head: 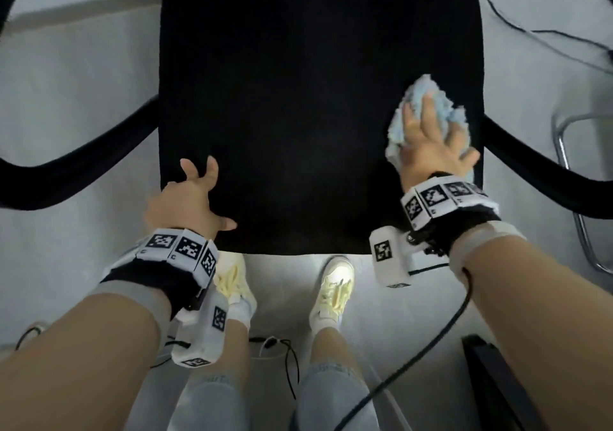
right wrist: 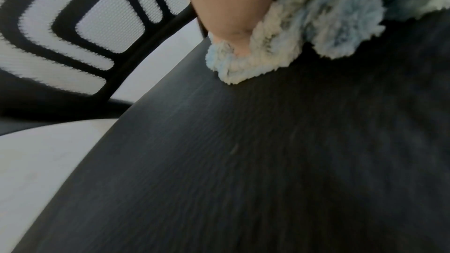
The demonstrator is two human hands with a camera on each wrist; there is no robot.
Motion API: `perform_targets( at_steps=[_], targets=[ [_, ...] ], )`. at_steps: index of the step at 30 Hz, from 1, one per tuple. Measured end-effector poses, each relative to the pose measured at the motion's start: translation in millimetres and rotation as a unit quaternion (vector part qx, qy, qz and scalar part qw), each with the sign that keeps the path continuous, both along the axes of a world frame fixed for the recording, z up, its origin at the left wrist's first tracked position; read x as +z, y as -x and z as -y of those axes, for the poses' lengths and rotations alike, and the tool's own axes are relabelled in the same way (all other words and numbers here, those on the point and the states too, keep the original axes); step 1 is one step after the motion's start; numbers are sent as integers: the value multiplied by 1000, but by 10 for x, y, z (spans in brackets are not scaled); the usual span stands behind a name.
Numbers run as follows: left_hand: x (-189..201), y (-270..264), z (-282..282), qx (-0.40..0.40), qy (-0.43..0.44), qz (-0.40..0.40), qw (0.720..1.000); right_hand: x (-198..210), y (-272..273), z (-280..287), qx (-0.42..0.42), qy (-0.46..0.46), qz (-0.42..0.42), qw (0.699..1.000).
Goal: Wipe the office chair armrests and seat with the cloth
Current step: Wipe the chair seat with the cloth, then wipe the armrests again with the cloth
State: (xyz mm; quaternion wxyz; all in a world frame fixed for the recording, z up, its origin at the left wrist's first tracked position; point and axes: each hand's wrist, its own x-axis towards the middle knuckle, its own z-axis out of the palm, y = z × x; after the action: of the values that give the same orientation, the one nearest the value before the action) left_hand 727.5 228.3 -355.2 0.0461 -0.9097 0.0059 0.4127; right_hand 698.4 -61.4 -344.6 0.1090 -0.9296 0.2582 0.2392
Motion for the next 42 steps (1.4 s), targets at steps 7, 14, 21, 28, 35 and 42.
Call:
perform_targets(
  at_steps=[7,14,21,28,35,42],
  targets=[
    [4,30,111,-6,-24,1,1000,-5,-156,-835,92,-88,6,992],
    [66,-35,127,-8,-44,-16,999,-104,-349,-684,314,-96,-18,944],
    [62,9,221,-19,-48,-16,999,31,-823,-100,-88,-12,18,996],
    [79,-48,112,1,-5,-31,1000,58,-211,-1479,319,-182,-51,929],
    [164,9,68,40,31,-54,997,96,372,-1003,429,-168,-121,879],
    [191,60,113,69,57,-82,993,243,472,-164,168,11,-149,974]
  ],
)
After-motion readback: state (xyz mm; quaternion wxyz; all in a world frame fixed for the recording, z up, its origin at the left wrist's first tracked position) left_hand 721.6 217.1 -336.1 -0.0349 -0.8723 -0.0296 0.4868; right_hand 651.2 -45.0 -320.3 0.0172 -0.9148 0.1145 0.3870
